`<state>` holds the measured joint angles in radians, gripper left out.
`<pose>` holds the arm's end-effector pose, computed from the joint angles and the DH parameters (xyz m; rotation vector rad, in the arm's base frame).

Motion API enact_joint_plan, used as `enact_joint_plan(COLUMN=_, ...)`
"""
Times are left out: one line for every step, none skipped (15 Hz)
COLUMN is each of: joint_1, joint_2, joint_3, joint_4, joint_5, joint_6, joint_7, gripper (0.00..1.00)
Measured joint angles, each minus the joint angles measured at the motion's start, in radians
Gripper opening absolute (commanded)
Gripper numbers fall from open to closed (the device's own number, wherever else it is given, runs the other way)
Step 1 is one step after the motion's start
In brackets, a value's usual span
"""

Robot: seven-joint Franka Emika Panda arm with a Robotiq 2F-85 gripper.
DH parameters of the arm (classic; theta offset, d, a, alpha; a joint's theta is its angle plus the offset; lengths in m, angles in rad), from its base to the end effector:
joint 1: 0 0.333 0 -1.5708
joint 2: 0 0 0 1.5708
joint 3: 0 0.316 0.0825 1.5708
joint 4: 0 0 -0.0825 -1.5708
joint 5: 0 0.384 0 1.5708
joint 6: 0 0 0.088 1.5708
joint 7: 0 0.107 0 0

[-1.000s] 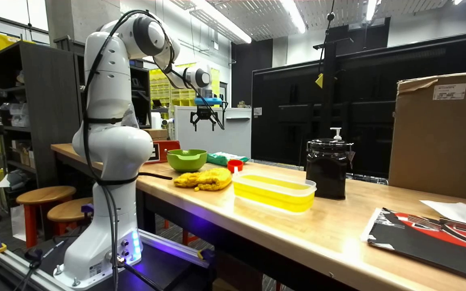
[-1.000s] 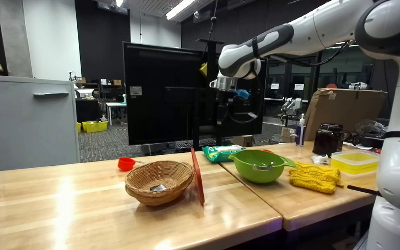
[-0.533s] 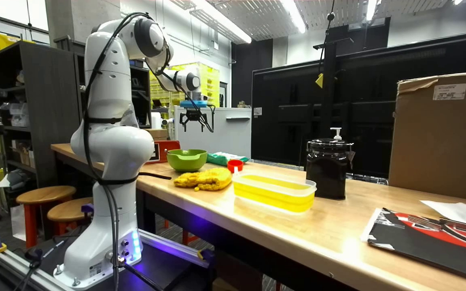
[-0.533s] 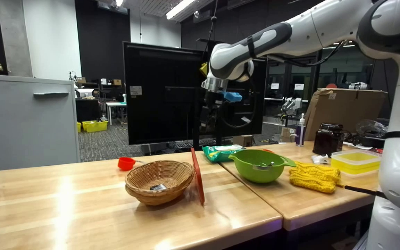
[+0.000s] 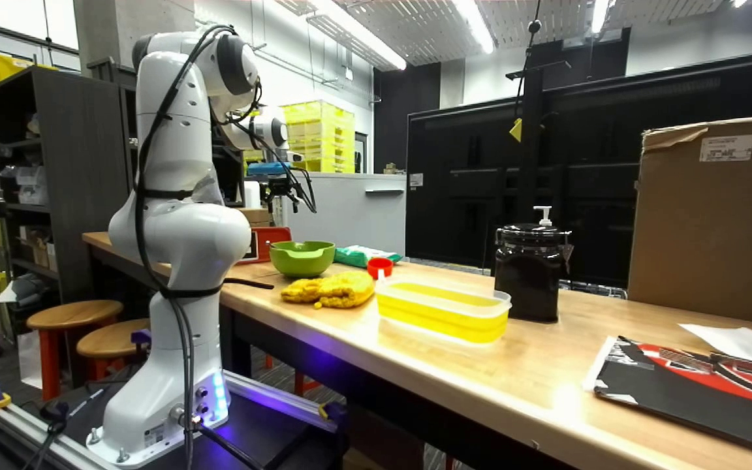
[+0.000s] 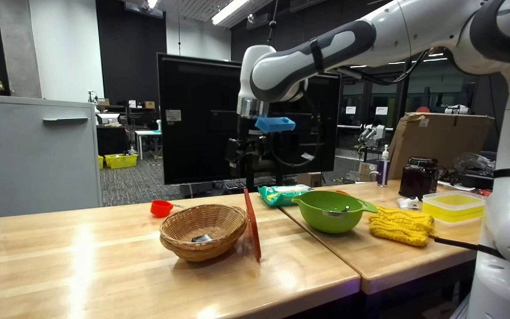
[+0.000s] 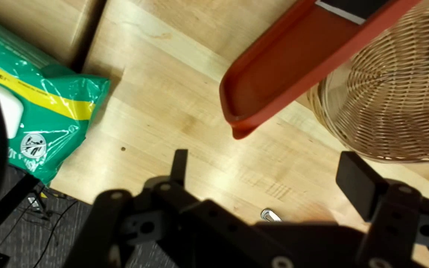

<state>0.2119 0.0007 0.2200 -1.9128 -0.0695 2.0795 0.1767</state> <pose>0.5252 0.2382 0.5067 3.0873 0.4414 0.2771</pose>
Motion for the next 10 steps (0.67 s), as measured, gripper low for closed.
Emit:
enact_joint_plan(joint_1=0.007, joint_2=0.001, joint_3=0.006, joint_4=0.000, joint_5=-0.009, joint_6=0.000, joint_7=0.026, gripper=1.00)
enact_joint_plan(joint_1=0.010, joint_2=0.003, joint_3=0.009, joint_4=0.001, joint_5=-0.010, joint_6=0.000, joint_7=0.036, gripper=1.00)
enact_joint_plan(joint_1=0.010, joint_2=0.005, joint_3=0.009, joint_4=0.001, joint_5=-0.010, joint_6=0.000, joint_7=0.040, gripper=1.00)
enact_joint_plan(joint_1=0.009, joint_2=0.006, joint_3=0.008, joint_4=0.002, joint_5=-0.010, joint_6=0.000, joint_7=0.041, gripper=1.00)
enact_joint_plan(joint_1=0.007, joint_2=0.007, joint_3=0.006, joint_4=0.003, joint_5=-0.010, joint_6=0.000, joint_7=0.041, gripper=1.00)
enact_joint_plan(joint_1=0.005, joint_2=0.007, joint_3=0.006, joint_4=0.003, joint_5=-0.010, joint_6=0.000, joint_7=0.041, gripper=1.00)
enact_joint_plan(joint_1=0.005, joint_2=0.008, joint_3=0.006, joint_4=0.003, joint_5=-0.010, joint_6=0.000, joint_7=0.041, gripper=1.00)
enact_joint_plan(joint_1=0.005, joint_2=0.009, joint_3=0.005, joint_4=0.002, joint_5=-0.007, joint_6=0.000, joint_7=0.041, gripper=1.00)
enact_joint_plan(joint_1=0.005, joint_2=0.009, joint_3=0.004, joint_4=0.002, joint_5=-0.003, joint_6=0.000, joint_7=0.042, gripper=1.00)
enact_joint_plan(joint_1=0.004, joint_2=0.010, joint_3=0.003, joint_4=0.002, joint_5=0.002, joint_6=-0.004, joint_7=0.049, gripper=1.00)
